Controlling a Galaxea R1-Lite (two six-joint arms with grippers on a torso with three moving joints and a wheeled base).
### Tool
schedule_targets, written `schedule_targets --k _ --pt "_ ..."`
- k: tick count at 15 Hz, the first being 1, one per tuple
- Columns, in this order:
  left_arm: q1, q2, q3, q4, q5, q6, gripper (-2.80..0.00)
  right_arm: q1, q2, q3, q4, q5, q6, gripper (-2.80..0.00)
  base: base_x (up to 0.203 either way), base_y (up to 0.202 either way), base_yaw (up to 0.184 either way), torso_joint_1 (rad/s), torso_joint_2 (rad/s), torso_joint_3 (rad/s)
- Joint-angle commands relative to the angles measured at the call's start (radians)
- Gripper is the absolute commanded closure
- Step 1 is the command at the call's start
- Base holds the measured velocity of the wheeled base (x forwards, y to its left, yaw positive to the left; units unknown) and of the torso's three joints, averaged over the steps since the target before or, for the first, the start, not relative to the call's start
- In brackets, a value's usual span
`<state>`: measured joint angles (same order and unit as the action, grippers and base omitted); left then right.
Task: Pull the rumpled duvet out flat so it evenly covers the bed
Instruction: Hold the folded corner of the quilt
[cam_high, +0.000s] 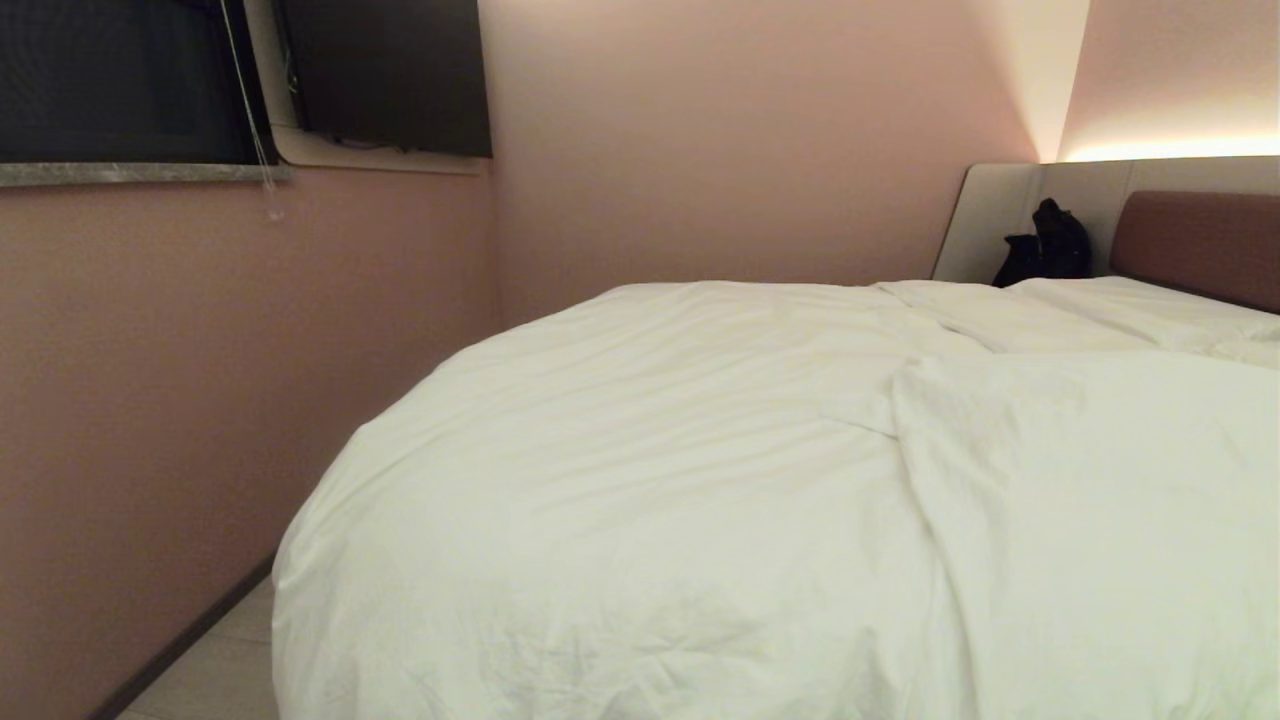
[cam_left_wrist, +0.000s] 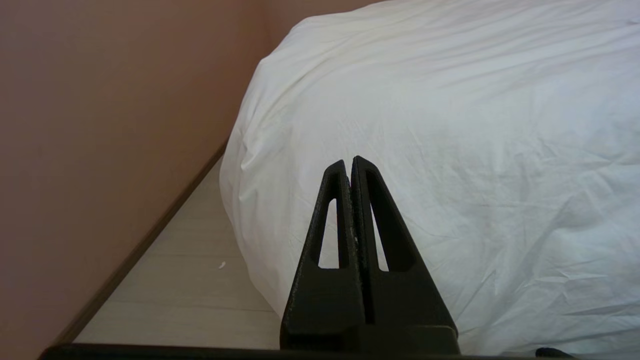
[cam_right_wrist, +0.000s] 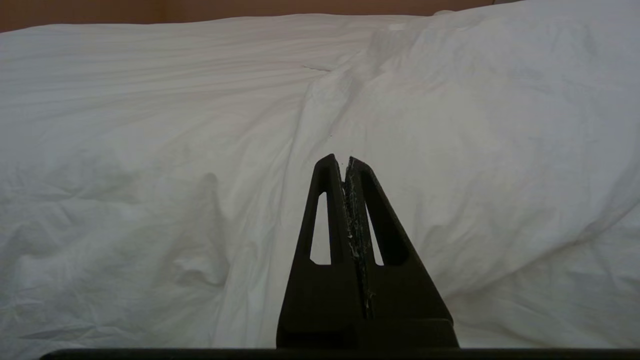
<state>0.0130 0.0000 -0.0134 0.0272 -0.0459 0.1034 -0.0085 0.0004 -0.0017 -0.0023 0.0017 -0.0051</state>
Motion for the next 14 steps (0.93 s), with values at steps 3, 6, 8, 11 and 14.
schedule_targets --k 3,6,8,11,14 --pt "0.001 0.002 0.007 -0.001 0.0 -0.005 0.0 0.001 0.0 0.0 -0.001 0.0 -0.001 0.0 0.0 0.0 0.0 0.0 0.0 0.0" --pt "0.001 0.002 0.007 -0.001 0.003 -0.024 0.0 0.001 0.0 0.0 -0.001 0.0 -0.001 0.0 0.0 0.0 0.0 0.0 0.0 0.0" --pt "0.001 0.002 0.009 -0.001 0.003 -0.028 0.0 0.001 0.0 0.0 -0.001 0.0 -0.001 0.0 0.0 0.0 0.0 0.0 0.0 0.0" --pt "0.001 0.002 0.009 -0.001 0.003 -0.028 0.0 -0.001 0.0 0.0 -0.001 0.0 0.0 0.0 0.0 0.0 0.0 0.0 0.0 0.0" --pt "0.001 0.002 0.009 -0.001 0.003 -0.028 0.0 -0.001 0.0 0.0 -0.001 0.0 -0.001 0.0 0.0 0.0 0.0 0.0 0.0 0.0"
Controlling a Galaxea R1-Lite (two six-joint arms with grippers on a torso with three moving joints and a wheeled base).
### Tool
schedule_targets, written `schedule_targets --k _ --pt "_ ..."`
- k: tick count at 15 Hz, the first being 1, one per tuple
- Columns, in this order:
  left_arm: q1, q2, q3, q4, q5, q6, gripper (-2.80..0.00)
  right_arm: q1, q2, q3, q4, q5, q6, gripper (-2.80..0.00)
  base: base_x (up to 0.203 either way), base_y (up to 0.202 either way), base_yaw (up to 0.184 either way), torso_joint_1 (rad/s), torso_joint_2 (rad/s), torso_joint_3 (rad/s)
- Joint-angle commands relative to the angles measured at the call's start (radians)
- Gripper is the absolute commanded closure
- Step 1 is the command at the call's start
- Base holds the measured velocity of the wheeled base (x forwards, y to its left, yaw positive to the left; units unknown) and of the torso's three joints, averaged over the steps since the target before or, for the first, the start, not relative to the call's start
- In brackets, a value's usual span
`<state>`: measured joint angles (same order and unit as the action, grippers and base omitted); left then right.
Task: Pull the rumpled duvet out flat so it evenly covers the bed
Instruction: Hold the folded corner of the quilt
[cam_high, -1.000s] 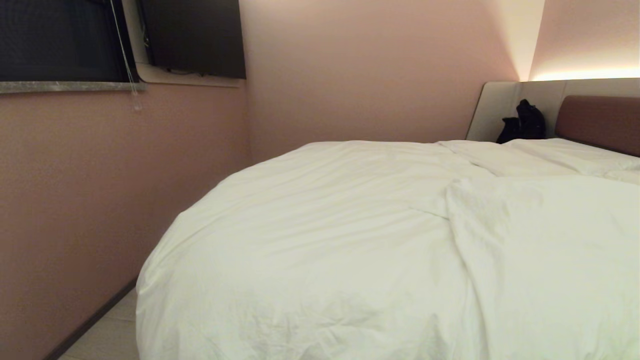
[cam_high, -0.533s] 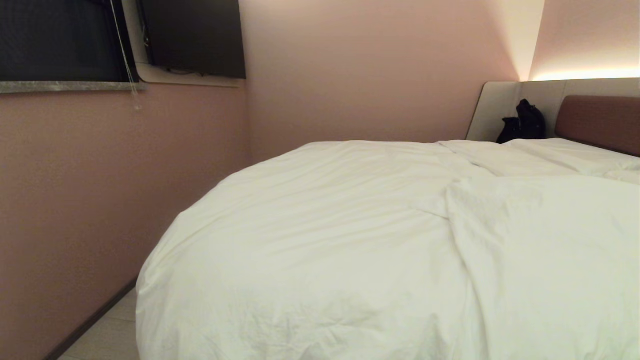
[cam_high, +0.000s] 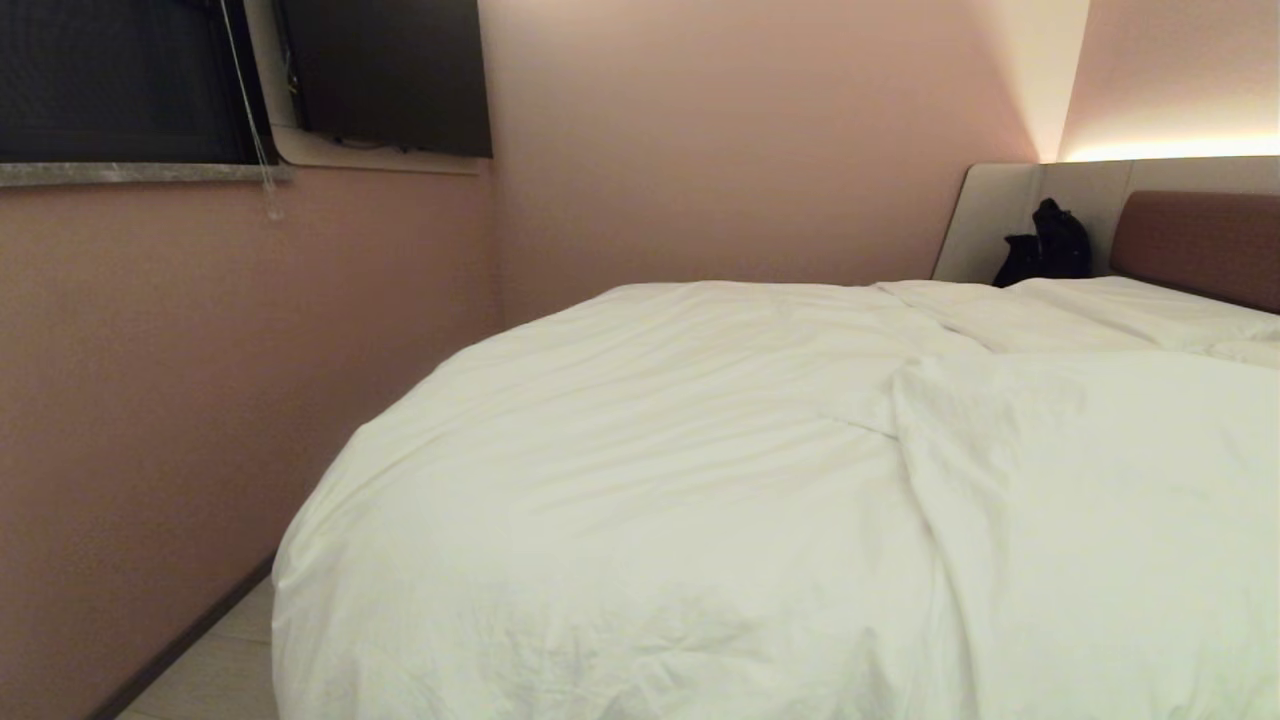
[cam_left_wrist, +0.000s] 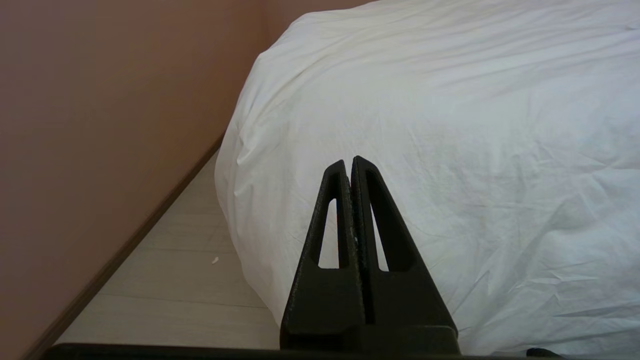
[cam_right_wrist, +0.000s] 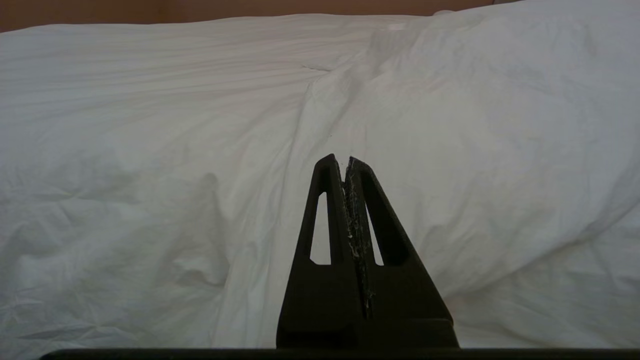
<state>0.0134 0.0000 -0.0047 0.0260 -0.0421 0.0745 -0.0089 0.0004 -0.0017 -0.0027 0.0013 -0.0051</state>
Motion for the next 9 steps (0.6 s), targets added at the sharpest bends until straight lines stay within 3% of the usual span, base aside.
schedule_targets --k 1,9 --pt "0.0 0.002 0.0 0.0 -0.001 0.001 0.0 0.001 0.0 0.0 0.0 0.0 -0.001 0.0 0.0 0.0 0.0 0.0 0.0 0.0" --pt "0.0 0.002 -0.001 0.001 0.0 0.01 0.0 0.0 0.0 0.0 0.0 0.0 -0.001 0.0 0.0 0.0 0.0 0.0 0.0 0.0"
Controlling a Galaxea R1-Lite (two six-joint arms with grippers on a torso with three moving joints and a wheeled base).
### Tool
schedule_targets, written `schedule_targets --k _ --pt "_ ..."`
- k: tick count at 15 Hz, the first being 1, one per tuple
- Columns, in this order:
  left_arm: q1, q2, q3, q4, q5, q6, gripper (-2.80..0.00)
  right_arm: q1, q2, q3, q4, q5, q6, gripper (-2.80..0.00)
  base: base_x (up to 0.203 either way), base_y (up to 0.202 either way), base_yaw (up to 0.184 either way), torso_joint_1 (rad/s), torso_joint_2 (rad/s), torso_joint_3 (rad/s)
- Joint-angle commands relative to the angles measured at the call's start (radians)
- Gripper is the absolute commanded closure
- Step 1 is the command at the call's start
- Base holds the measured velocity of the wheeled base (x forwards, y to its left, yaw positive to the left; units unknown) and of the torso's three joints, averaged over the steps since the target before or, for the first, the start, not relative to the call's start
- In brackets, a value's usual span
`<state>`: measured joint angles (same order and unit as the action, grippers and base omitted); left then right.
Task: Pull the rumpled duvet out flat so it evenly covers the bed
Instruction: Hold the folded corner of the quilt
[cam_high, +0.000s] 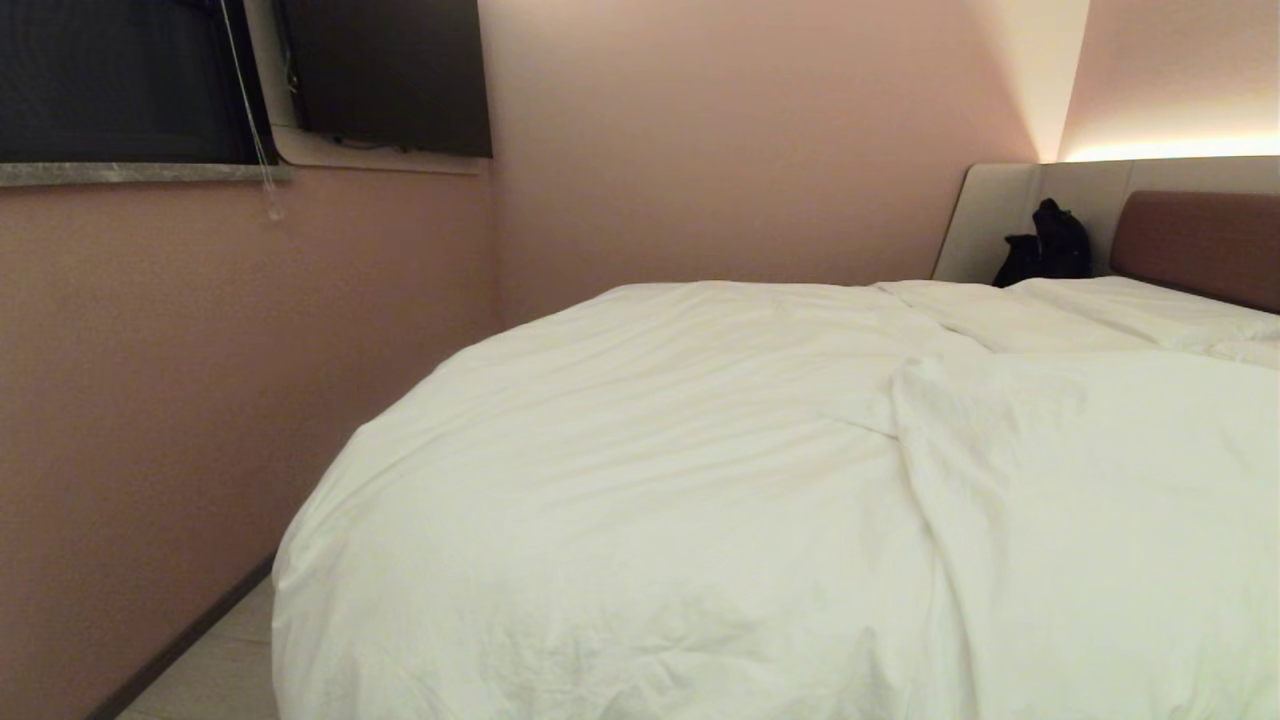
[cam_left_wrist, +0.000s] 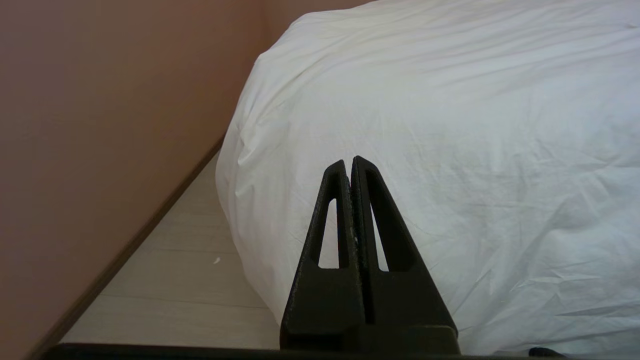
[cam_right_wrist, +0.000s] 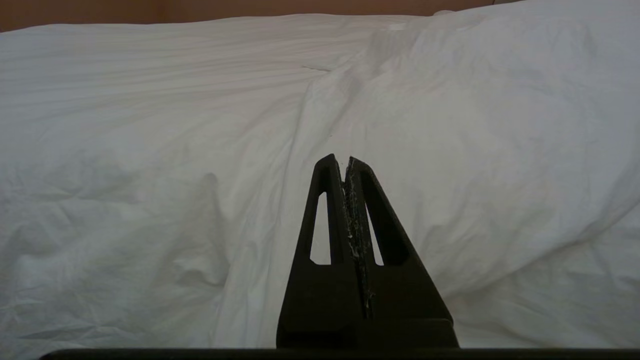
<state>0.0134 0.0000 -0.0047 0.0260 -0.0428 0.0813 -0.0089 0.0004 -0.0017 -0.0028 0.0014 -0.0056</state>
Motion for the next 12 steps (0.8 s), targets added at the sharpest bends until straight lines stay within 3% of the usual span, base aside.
schedule_targets --k 1,12 --pt "0.0 0.002 -0.001 0.0 0.0 0.0 0.0 0.0 0.0 0.0 0.0 0.0 0.0 0.0 0.0 0.0 0.0 0.0 0.0 0.0" --pt "0.0 0.002 0.005 -0.021 0.0 -0.003 0.0 0.0 0.0 0.0 0.0 0.0 0.001 0.0 0.0 0.0 0.0 0.0 0.0 0.0"
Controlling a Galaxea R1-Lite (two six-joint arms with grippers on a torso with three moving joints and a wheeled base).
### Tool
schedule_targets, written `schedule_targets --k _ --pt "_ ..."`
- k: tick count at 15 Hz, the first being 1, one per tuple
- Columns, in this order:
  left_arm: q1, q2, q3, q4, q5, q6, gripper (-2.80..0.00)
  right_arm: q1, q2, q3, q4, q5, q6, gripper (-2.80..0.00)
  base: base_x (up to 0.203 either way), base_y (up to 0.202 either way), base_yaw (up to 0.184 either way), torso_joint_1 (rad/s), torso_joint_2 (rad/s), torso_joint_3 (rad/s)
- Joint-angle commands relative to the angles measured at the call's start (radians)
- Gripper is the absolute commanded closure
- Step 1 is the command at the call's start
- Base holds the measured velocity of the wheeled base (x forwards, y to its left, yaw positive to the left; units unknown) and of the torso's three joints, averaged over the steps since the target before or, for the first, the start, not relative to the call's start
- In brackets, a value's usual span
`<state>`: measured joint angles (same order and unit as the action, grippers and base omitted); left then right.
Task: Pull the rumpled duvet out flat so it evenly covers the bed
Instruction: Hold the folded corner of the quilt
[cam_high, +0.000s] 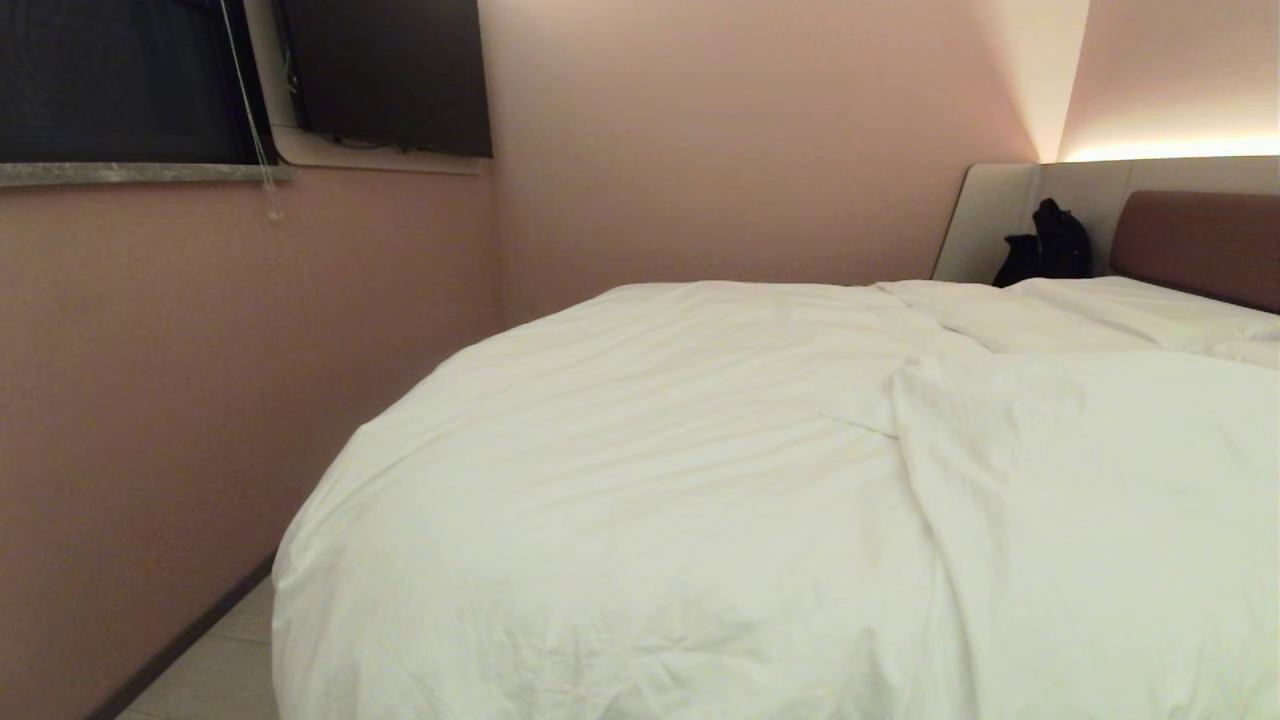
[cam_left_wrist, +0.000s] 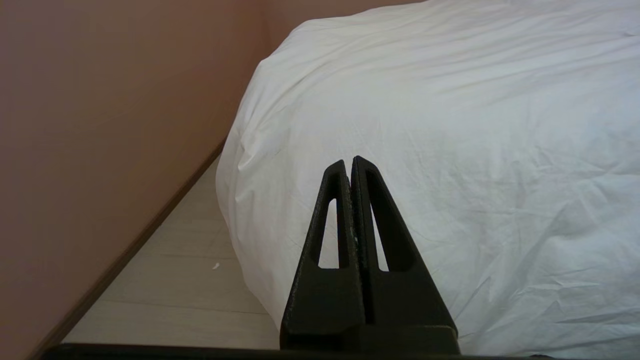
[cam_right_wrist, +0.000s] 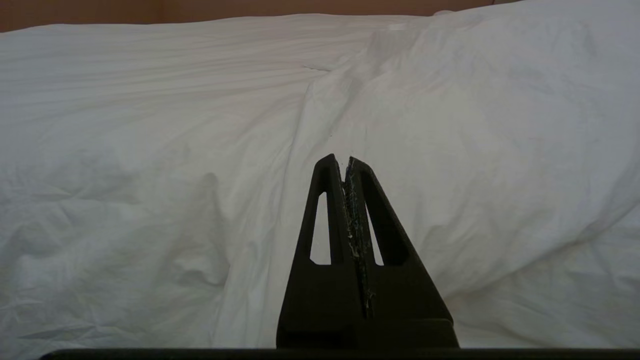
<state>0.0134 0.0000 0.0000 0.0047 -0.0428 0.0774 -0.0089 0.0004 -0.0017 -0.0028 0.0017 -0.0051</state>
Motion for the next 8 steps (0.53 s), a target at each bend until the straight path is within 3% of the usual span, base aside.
schedule_targets --k 1,8 --pt "0.0 0.002 0.0 0.0 0.0 -0.001 0.0 0.001 0.0 0.0 0.0 0.0 0.0 0.0 0.0 0.0 0.0 0.0 0.0 0.0" --pt "0.0 0.002 0.0 0.001 0.0 -0.004 0.0 0.0 0.0 0.0 0.0 0.0 0.0 0.0 0.0 0.0 0.0 0.0 0.0 0.0"
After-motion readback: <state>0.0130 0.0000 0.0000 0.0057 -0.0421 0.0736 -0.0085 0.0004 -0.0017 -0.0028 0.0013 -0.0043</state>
